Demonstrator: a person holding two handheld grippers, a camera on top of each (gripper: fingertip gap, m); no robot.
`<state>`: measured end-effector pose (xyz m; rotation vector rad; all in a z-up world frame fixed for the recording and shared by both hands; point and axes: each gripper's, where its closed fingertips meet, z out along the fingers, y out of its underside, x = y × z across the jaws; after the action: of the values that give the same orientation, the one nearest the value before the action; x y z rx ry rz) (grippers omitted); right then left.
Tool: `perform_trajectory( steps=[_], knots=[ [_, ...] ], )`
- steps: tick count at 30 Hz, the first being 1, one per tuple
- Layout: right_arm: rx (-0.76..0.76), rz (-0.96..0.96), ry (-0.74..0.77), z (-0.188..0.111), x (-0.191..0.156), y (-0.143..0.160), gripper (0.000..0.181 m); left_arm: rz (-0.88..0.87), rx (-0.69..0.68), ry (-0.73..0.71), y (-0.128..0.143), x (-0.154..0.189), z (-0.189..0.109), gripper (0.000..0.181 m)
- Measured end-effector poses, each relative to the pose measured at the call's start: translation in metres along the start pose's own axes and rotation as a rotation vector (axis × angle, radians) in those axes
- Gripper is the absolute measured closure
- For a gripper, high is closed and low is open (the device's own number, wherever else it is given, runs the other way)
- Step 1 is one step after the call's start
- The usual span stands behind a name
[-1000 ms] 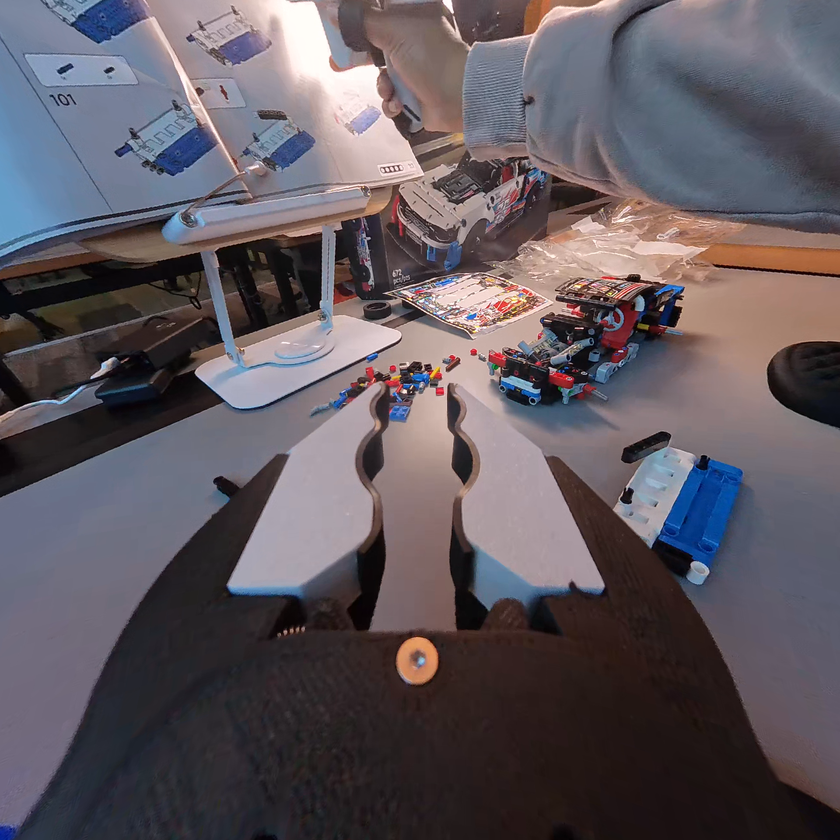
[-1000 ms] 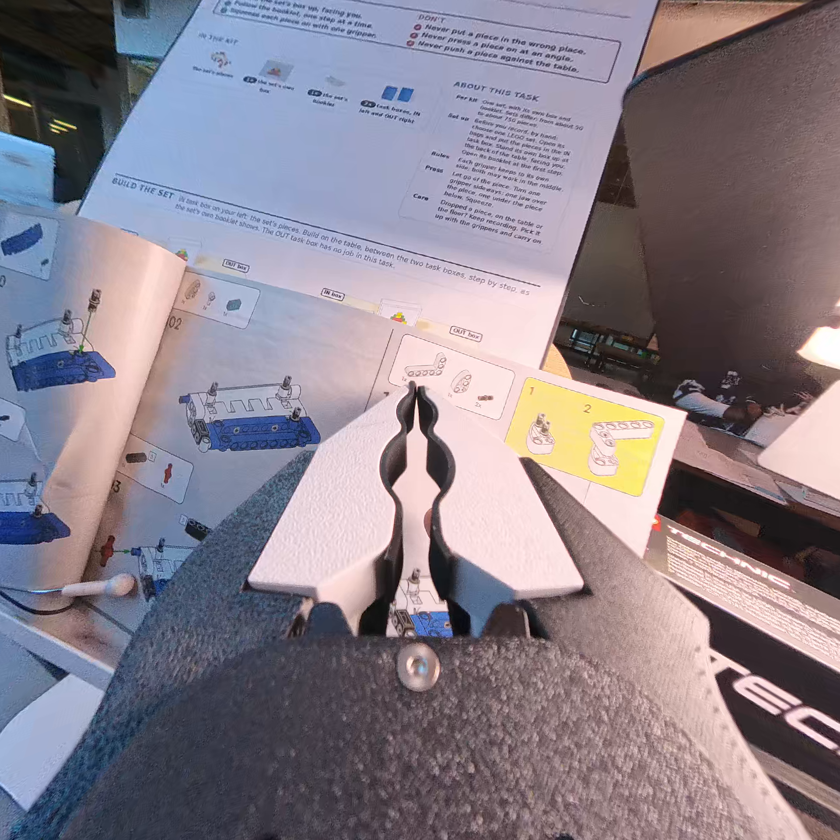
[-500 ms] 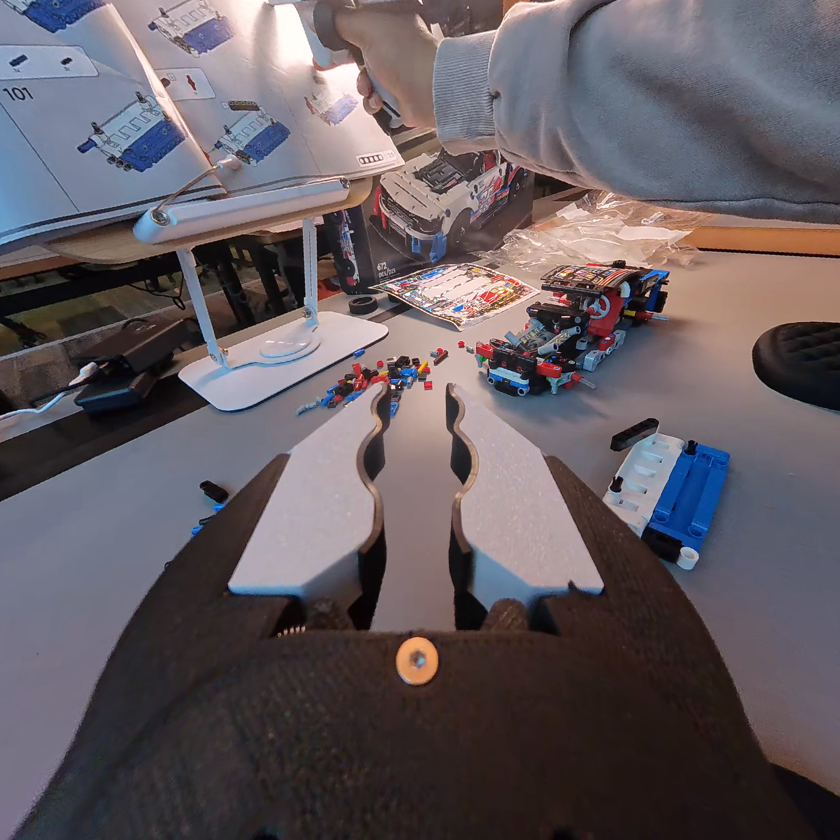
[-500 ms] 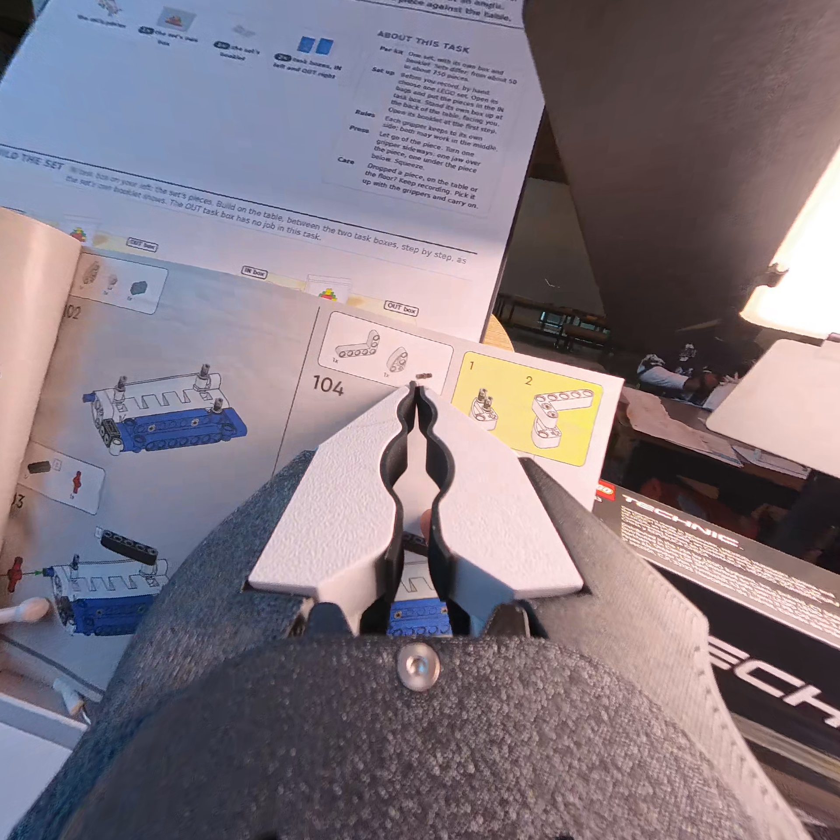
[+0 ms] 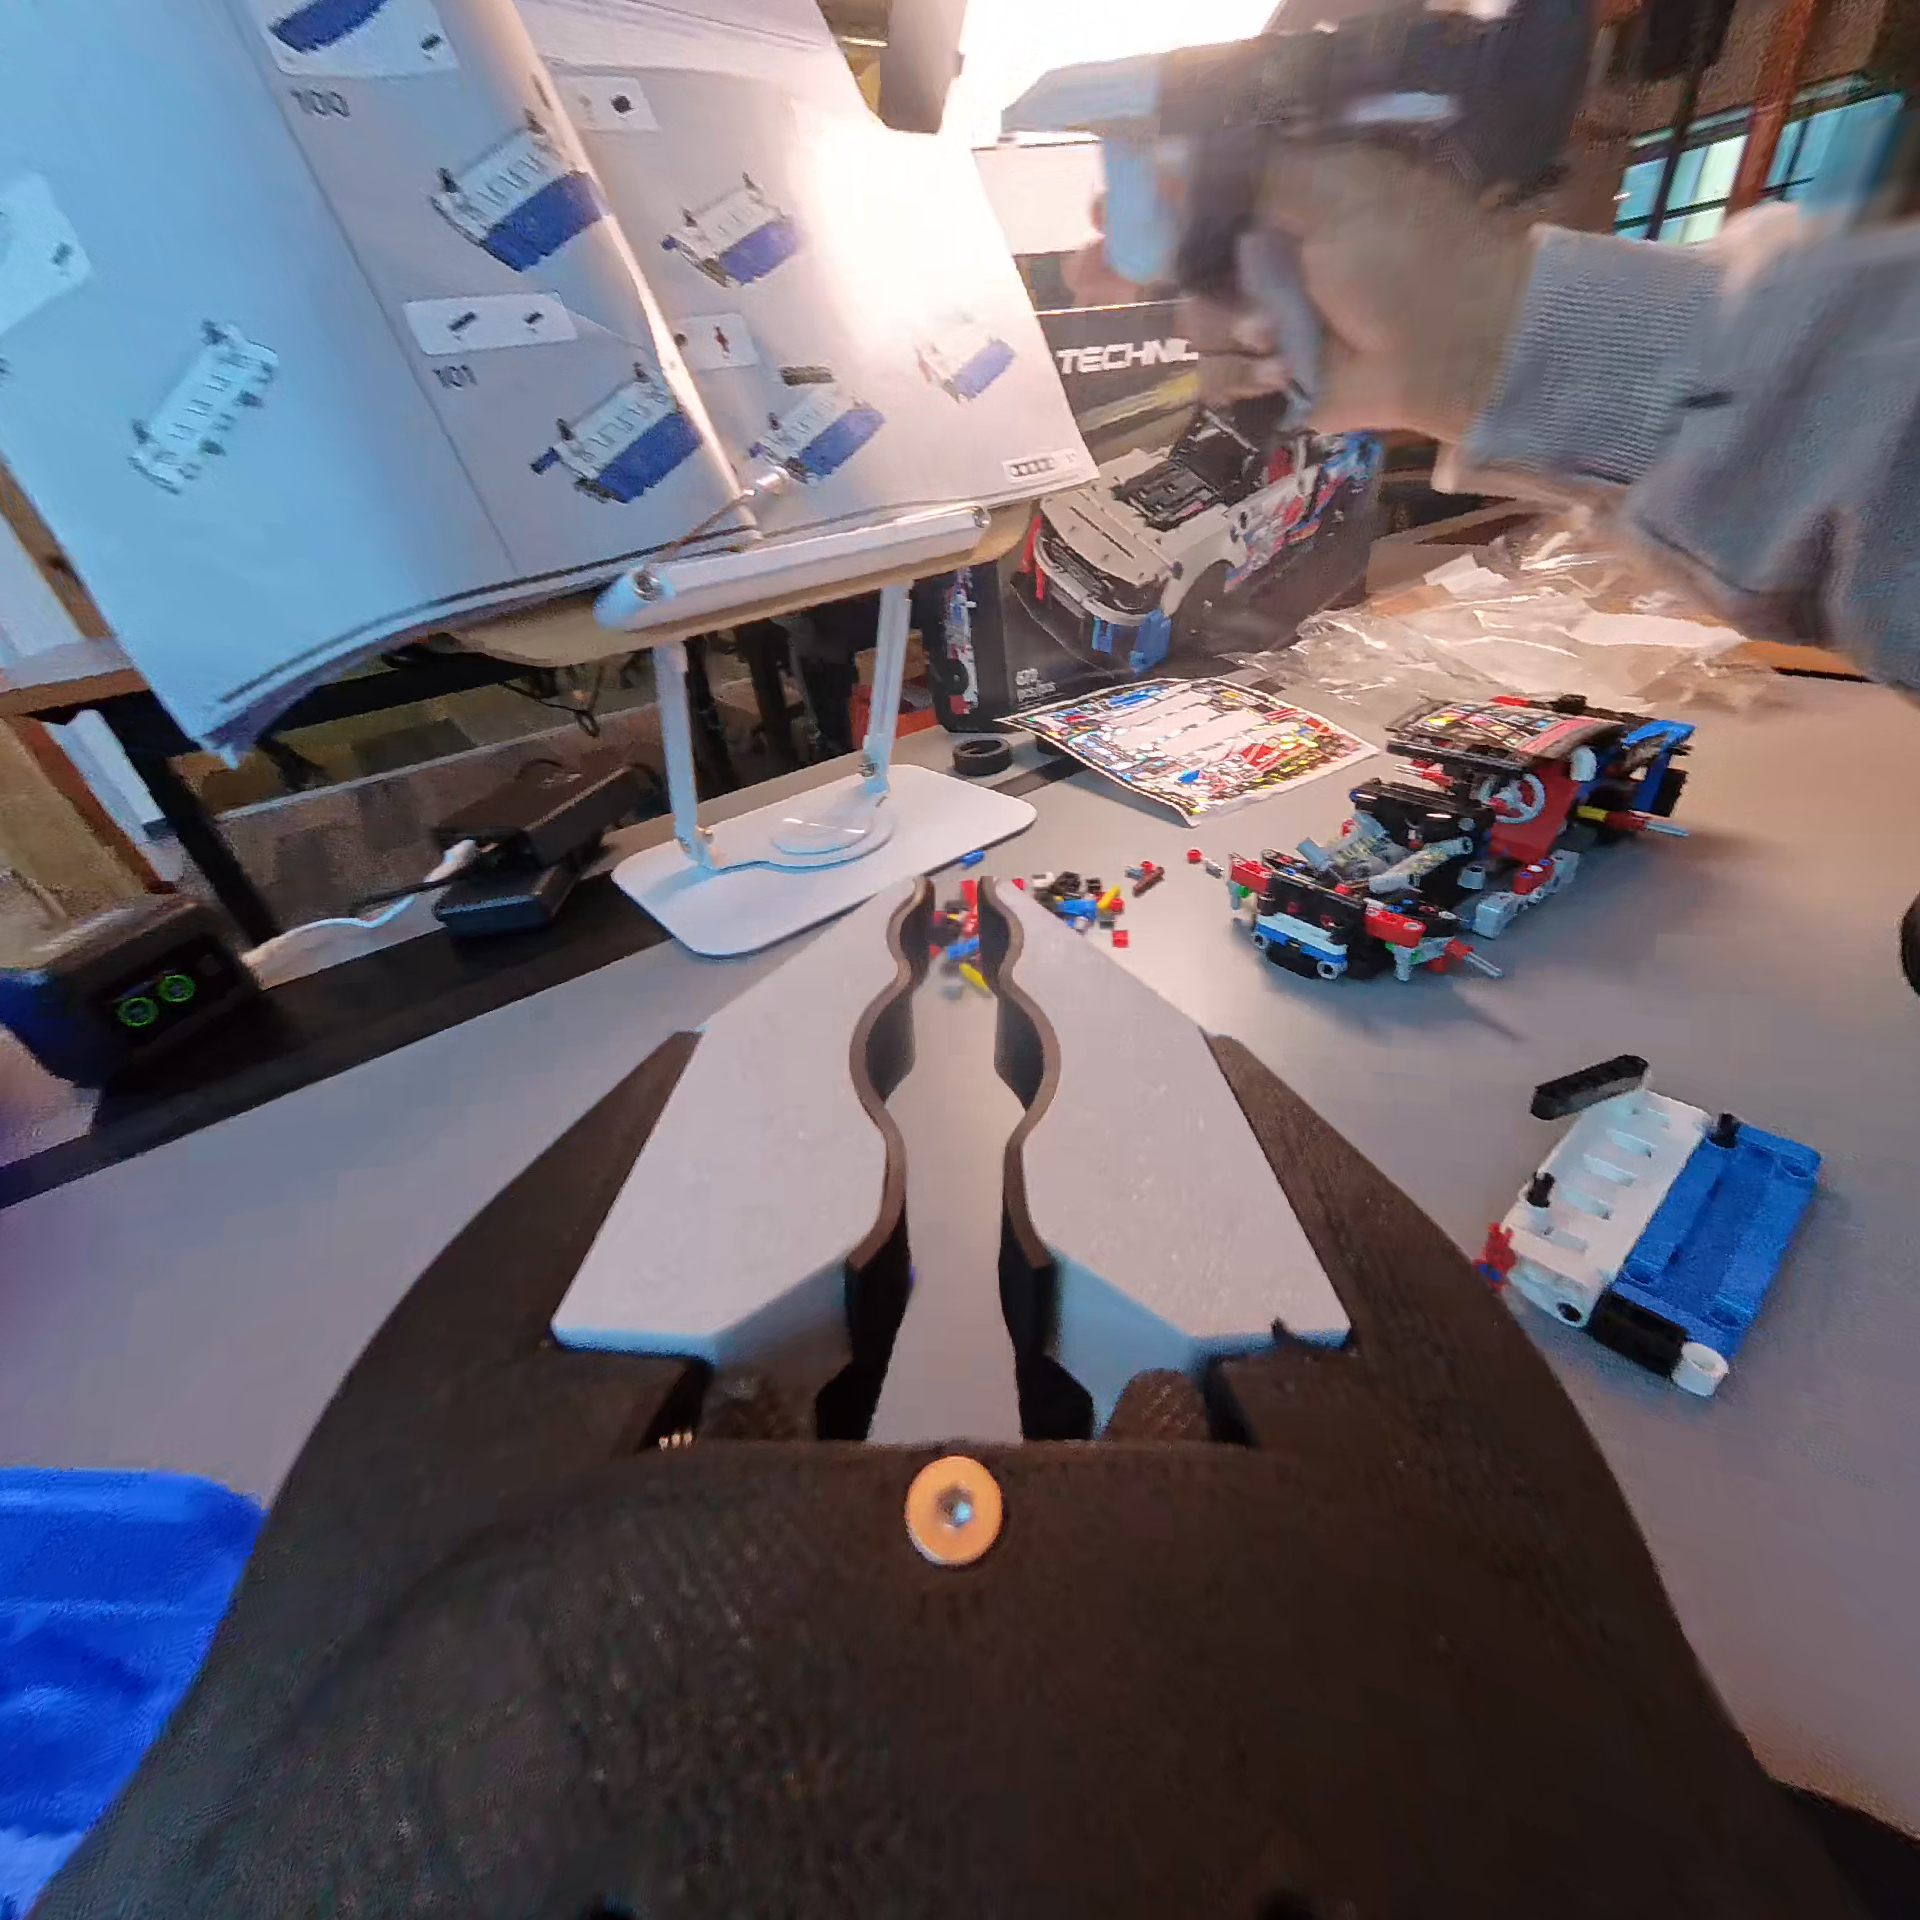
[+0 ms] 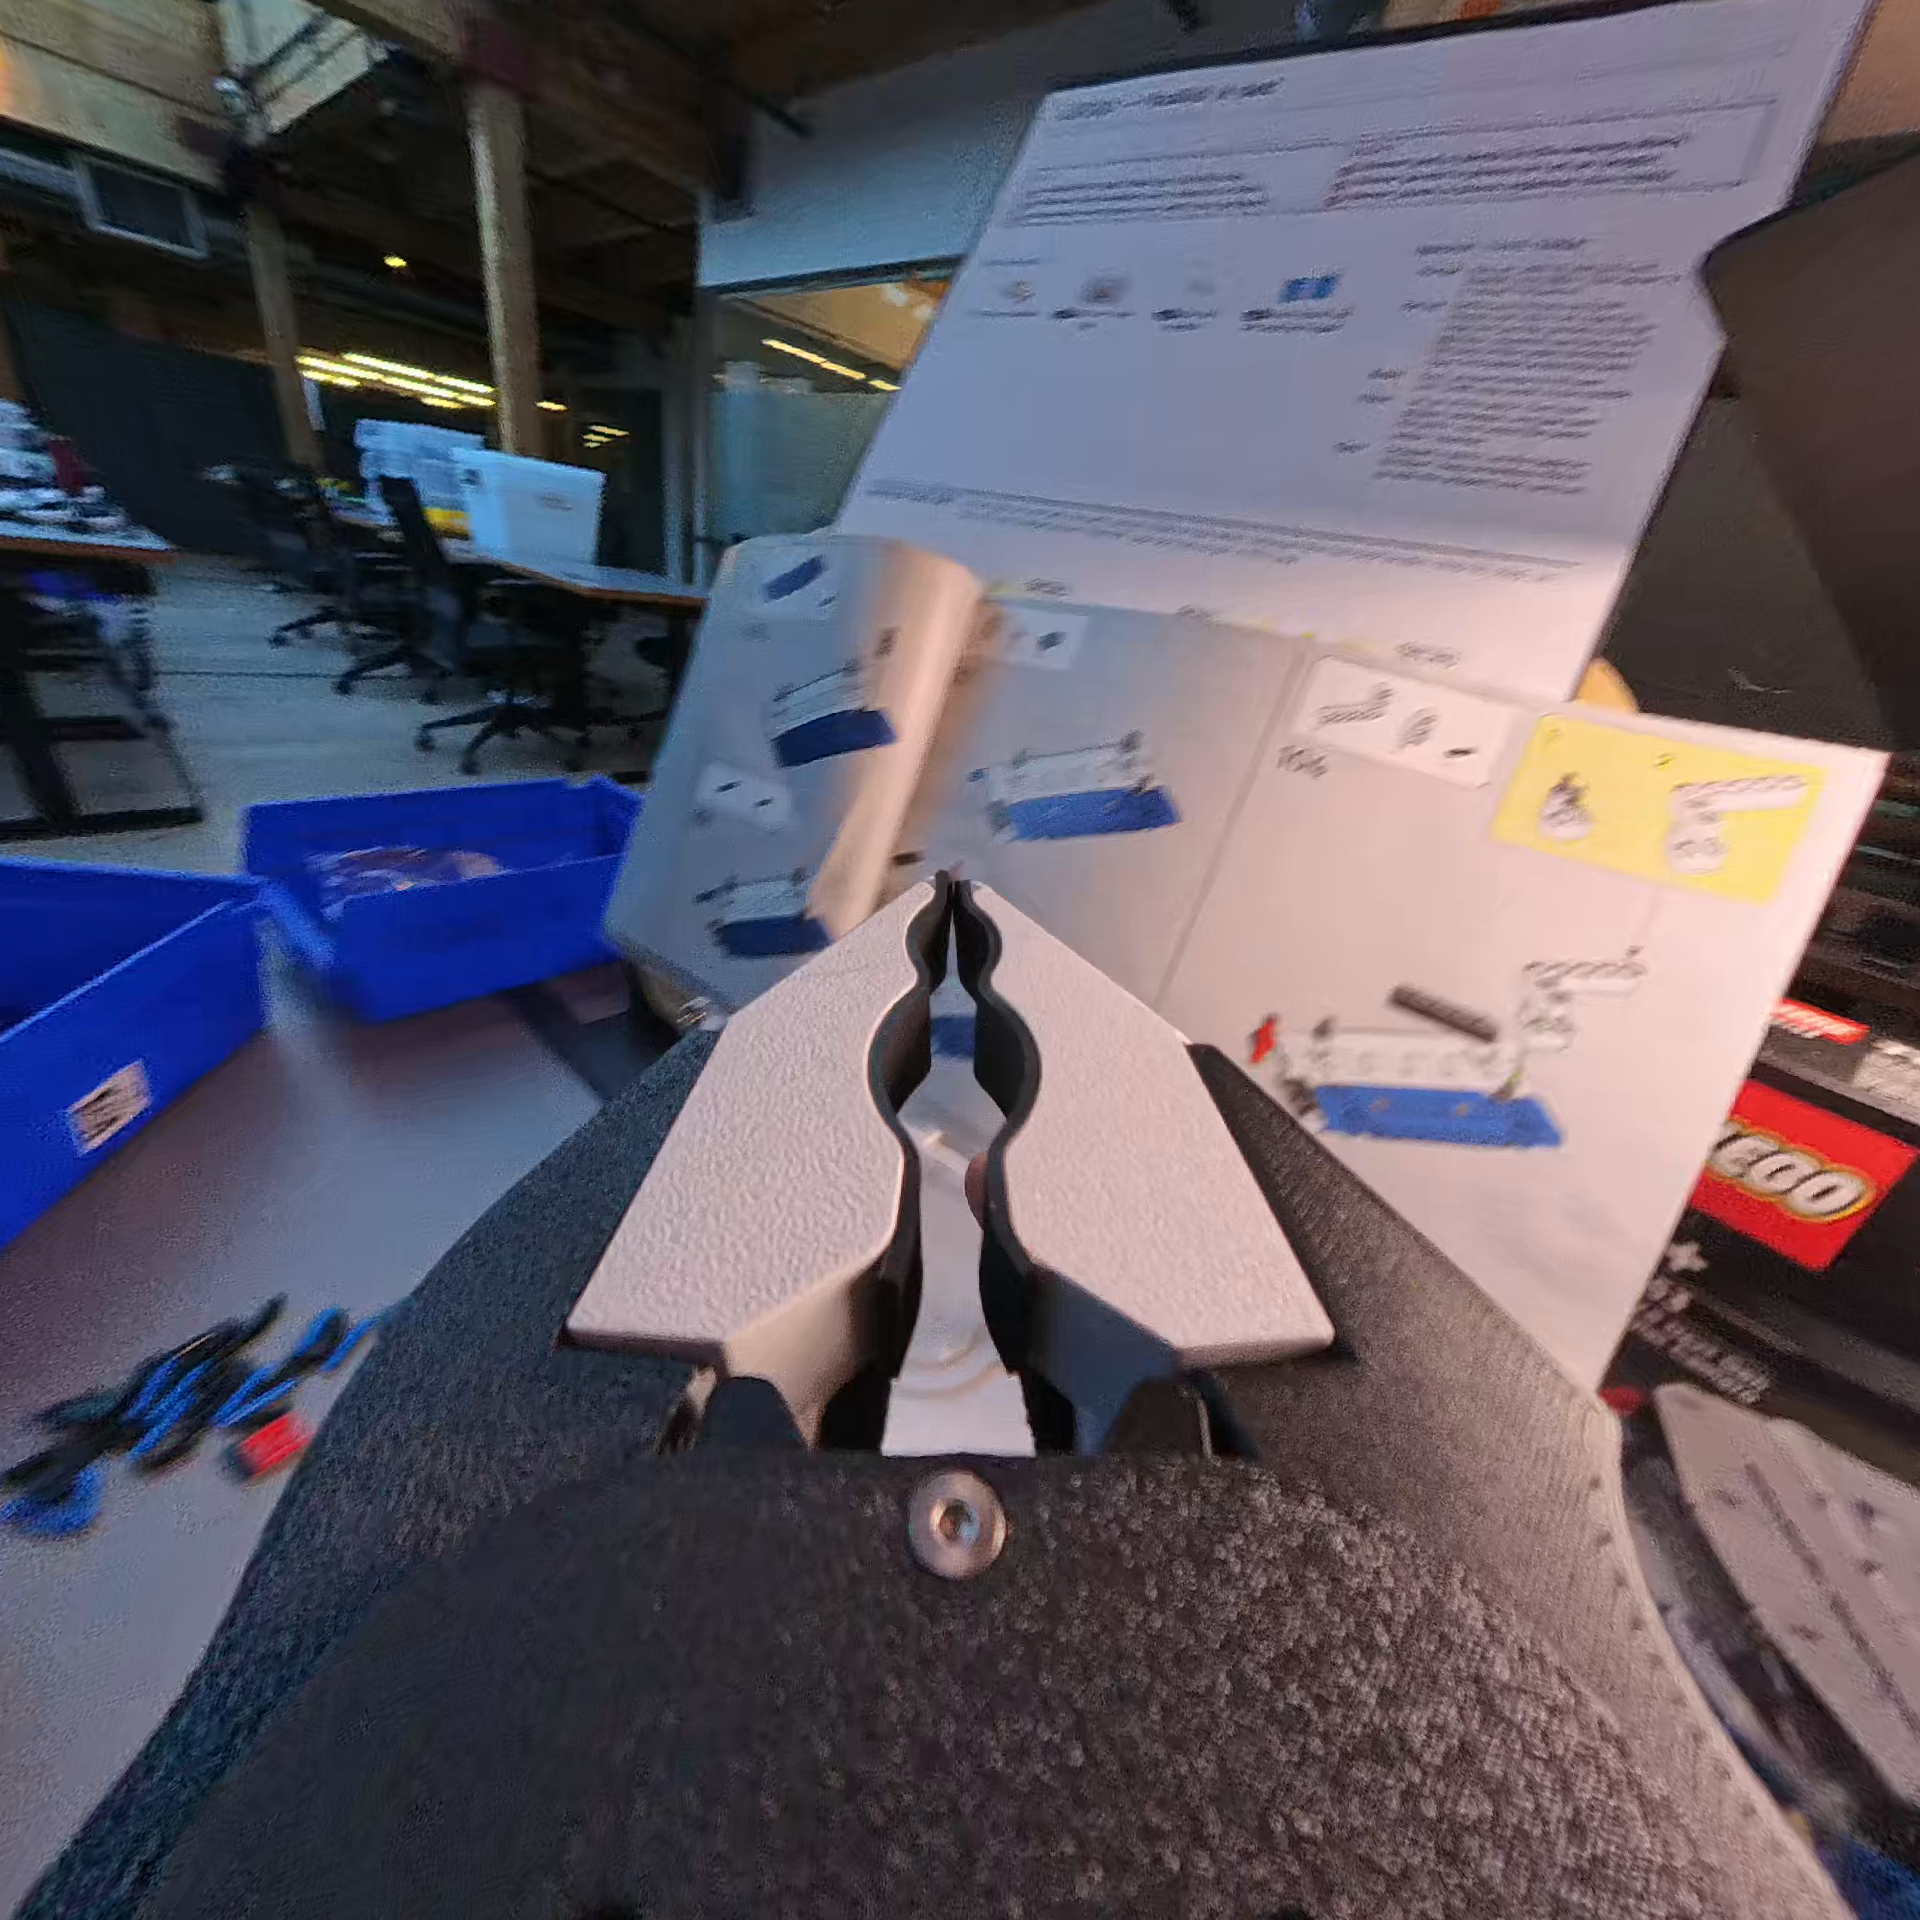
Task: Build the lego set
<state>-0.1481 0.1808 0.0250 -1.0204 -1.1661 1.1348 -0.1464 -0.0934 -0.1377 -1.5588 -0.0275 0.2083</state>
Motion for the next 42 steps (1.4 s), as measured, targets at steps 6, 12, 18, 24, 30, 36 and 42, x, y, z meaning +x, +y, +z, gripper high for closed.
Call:
perform_trajectory(
  steps=[6, 12, 18, 24, 30, 36, 42],
  knots=[
    [-0.185, 0.036, -0.223, -0.129, -0.127, 0.077, 0.181, 0.202, -0.146, -0.032, -0.038, -0.049, -0.005, 0.175],
    [-0.269, 0.031, -0.250, -0.199, -0.172, 0.134, 0.181, 0.312, -0.709, 0.392, 0.024, -0.050, 0.023, 0.175],
    [-0.273, -0.063, -0.208, -0.205, -0.165, 0.150, 0.181, 0.501, -1.055, 0.510, 0.097, -0.079, 0.055, 0.175],
    [-0.254, -0.105, -0.232, -0.213, -0.172, 0.152, 0.181, 0.474, -1.187, 0.584, 0.138, -0.087, 0.057, 0.174],
    [-0.232, -0.055, -0.239, -0.210, -0.172, 0.147, 0.181, 0.458, -1.198, 0.557, 0.144, -0.092, 0.062, 0.176],
    [-0.233, -0.050, -0.226, -0.212, -0.169, 0.147, 0.181, 0.454, -1.279, 0.588, 0.149, -0.092, 0.053, 0.171],
    [-0.234, -0.012, -0.227, -0.211, -0.167, 0.148, 0.181, 0.454, -1.283, 0.602, 0.149, -0.088, 0.052, 0.177]
  ],
)
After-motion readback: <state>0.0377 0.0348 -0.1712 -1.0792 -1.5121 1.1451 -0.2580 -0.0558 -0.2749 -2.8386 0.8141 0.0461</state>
